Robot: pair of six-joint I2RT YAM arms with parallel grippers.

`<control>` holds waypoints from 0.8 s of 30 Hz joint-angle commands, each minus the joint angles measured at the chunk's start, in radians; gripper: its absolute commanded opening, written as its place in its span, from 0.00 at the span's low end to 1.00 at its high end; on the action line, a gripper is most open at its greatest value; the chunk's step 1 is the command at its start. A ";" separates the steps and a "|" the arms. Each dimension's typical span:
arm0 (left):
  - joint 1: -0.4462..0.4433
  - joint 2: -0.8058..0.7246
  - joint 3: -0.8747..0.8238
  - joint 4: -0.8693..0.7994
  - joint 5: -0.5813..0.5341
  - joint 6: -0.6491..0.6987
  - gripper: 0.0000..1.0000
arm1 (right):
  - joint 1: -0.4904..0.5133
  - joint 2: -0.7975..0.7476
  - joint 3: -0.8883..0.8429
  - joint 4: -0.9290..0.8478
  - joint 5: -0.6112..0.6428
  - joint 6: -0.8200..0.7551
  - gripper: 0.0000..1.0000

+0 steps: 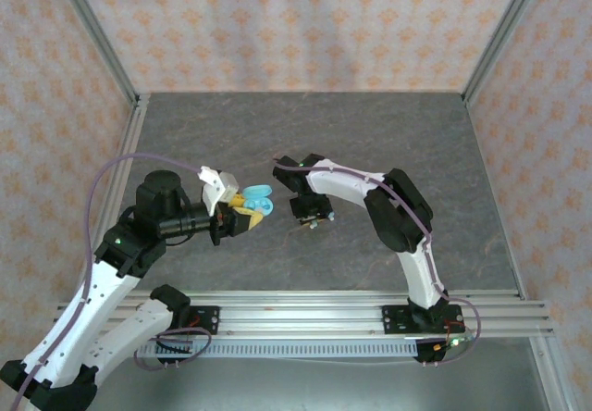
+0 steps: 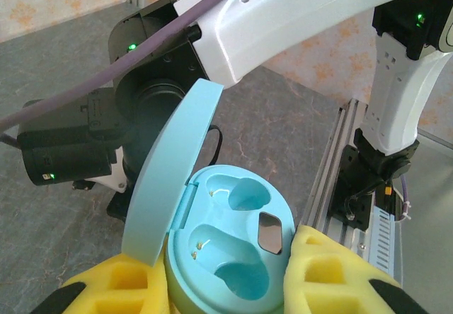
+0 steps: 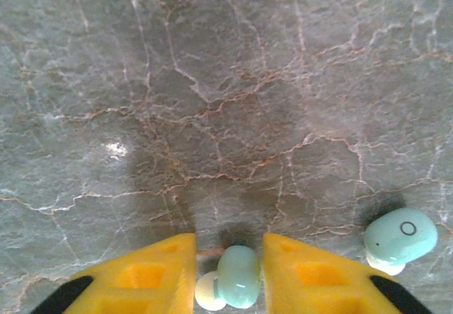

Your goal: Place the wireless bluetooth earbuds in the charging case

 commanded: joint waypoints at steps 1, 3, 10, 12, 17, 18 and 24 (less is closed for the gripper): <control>0.009 -0.006 -0.007 0.026 -0.011 0.002 0.12 | -0.004 -0.004 0.005 -0.020 -0.009 0.028 0.34; 0.009 -0.004 -0.008 0.026 -0.013 0.004 0.12 | -0.005 -0.042 -0.004 -0.005 -0.017 0.038 0.35; 0.009 0.015 -0.008 0.050 -0.002 -0.002 0.12 | -0.036 -0.184 -0.088 0.091 -0.099 0.105 0.36; 0.009 0.021 -0.007 0.052 0.002 -0.001 0.12 | -0.052 -0.229 -0.157 0.153 -0.120 0.150 0.36; 0.009 0.034 -0.007 0.061 0.010 -0.002 0.12 | -0.076 -0.313 -0.346 0.339 -0.157 0.270 0.33; 0.009 0.037 -0.008 0.062 0.013 -0.002 0.12 | -0.076 -0.323 -0.372 0.366 -0.159 0.291 0.33; 0.009 0.053 -0.004 0.070 0.022 -0.002 0.12 | -0.076 -0.337 -0.457 0.469 -0.150 0.375 0.31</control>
